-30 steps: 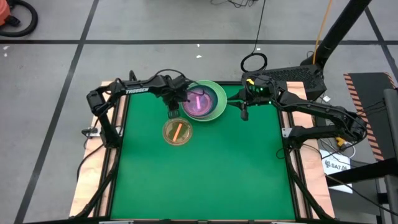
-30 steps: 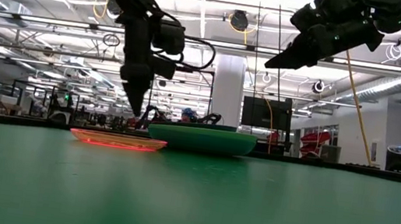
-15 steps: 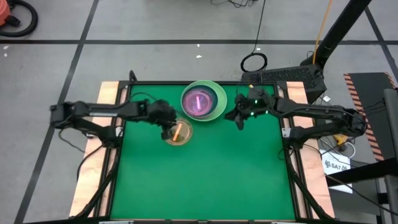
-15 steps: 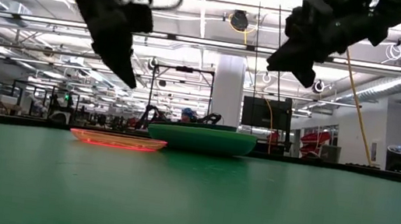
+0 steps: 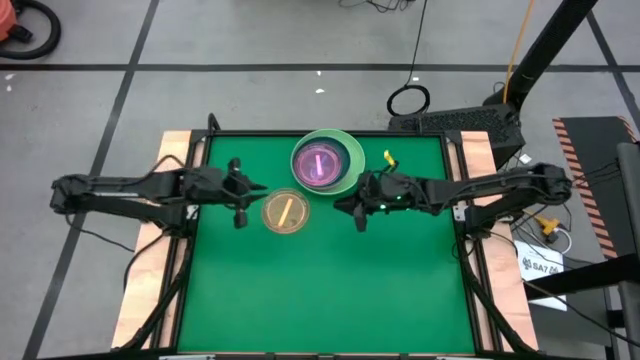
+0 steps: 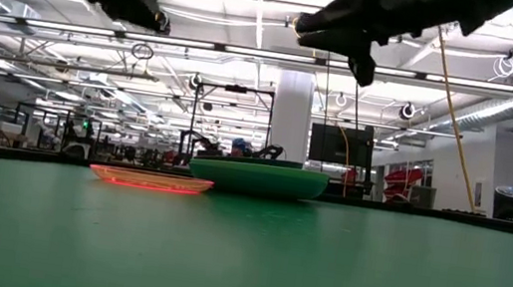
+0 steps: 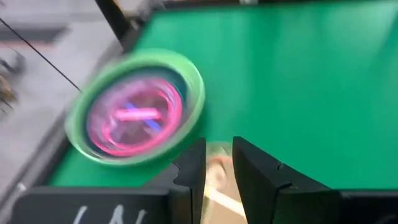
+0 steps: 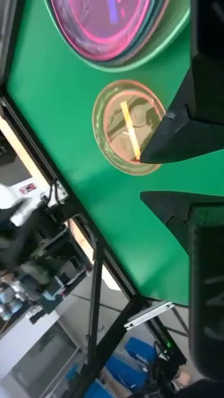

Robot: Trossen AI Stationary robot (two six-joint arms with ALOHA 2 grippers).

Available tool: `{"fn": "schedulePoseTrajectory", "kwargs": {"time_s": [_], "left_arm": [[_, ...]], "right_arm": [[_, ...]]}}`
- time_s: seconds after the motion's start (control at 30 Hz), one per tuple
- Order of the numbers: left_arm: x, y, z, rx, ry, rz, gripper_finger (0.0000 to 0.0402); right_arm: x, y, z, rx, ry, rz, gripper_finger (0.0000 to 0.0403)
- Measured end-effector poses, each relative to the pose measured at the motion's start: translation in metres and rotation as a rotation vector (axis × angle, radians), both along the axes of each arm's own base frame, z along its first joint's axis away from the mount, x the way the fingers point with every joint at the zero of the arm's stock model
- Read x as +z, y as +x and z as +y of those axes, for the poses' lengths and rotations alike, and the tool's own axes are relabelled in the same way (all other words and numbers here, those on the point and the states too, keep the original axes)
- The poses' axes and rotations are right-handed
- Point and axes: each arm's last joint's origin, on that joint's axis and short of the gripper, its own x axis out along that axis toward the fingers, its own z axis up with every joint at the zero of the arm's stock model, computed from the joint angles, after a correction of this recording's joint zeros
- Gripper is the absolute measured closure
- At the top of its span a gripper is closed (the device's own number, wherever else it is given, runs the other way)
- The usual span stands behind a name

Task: Stack plastic plates
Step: Stack the orange transparent plate on the pink transparent plate

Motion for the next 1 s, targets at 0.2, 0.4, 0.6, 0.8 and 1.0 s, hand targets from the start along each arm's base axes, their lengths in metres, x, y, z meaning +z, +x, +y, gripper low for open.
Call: {"fn": "schedulePoseTrajectory", "kwargs": {"time_s": [0.2,0.4,0.6,0.8,1.0], "left_arm": [[0.027,-0.036,0.001,0.096,0.107,-0.178,0.0314],[0.043,-0.073,0.002,0.190,0.099,-0.334,0.0314],[0.041,-0.097,0.000,0.217,0.027,-0.361,0.0314],[0.037,-0.102,0.000,0.215,0.002,-0.340,0.0314],[0.036,-0.102,-0.001,0.203,0.015,-0.317,0.0314]], "right_arm": [[0.003,0.039,0.006,0.013,-0.001,0.032,0.0328],[0.003,0.083,0.006,0.000,0.030,0.141,0.0328],[-0.020,0.117,0.004,-0.120,0.089,0.341,0.0328],[-0.051,0.126,0.013,-0.255,0.220,0.536,0.0328],[-0.079,0.131,0.020,-0.447,0.198,0.555,0.0328]]}}
